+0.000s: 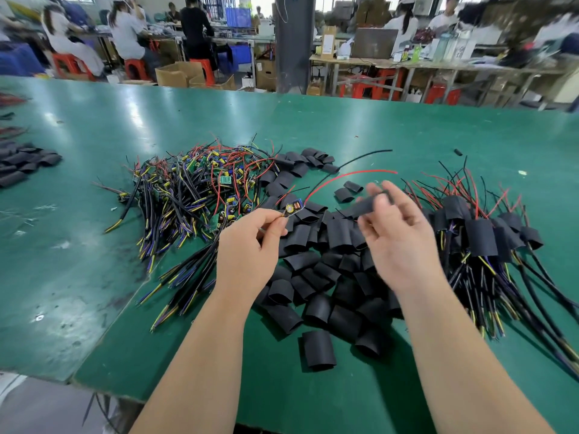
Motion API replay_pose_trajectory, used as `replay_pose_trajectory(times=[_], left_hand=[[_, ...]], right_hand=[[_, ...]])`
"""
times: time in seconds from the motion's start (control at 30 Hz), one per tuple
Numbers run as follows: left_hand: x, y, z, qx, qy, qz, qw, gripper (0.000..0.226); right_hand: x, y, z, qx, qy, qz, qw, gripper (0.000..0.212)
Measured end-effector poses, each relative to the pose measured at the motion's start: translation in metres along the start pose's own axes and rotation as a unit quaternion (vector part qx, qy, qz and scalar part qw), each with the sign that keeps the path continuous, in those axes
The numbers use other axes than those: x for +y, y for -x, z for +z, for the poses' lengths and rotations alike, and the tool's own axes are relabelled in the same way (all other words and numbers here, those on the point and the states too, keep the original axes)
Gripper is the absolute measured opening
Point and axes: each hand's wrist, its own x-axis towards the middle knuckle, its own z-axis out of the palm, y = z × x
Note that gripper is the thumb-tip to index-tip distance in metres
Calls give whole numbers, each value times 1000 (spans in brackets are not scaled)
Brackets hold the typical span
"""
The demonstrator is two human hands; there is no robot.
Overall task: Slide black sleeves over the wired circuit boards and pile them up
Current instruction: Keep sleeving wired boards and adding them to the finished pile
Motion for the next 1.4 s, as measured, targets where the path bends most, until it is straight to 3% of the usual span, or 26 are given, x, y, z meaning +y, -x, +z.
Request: replay_pose_trajectory(times=[0.07, 0.13, 0.37, 0.53, 0.73, 1.1, 1.4], left_hand=[[0, 1, 1, -17, -7, 7, 1000, 12], [0, 1, 1, -31, -17, 10, 999, 11], [0, 1, 1, -26, -33, 12, 999, 9], [3, 0, -2, 36, -47, 17, 998, 15], [4, 2, -1, 10, -65, 29, 997, 12], [8, 4, 0, 3, -66, 61, 996, 8], [7, 1, -1, 19, -61, 63, 996, 9]], right_hand=[[-14, -3, -10, 13, -100, 17, 995, 27], [-24, -5, -17, 27, -157, 15, 987, 46], [-24, -1, -14, 42, -162, -2, 986, 54], [-24, 3, -11, 34, -205, 9, 978, 47], [-18, 7, 0, 6, -183, 14, 983, 18], [-23, 6, -5, 56, -194, 11, 979, 35], [-25, 4, -7, 68, -170, -1, 983, 26]])
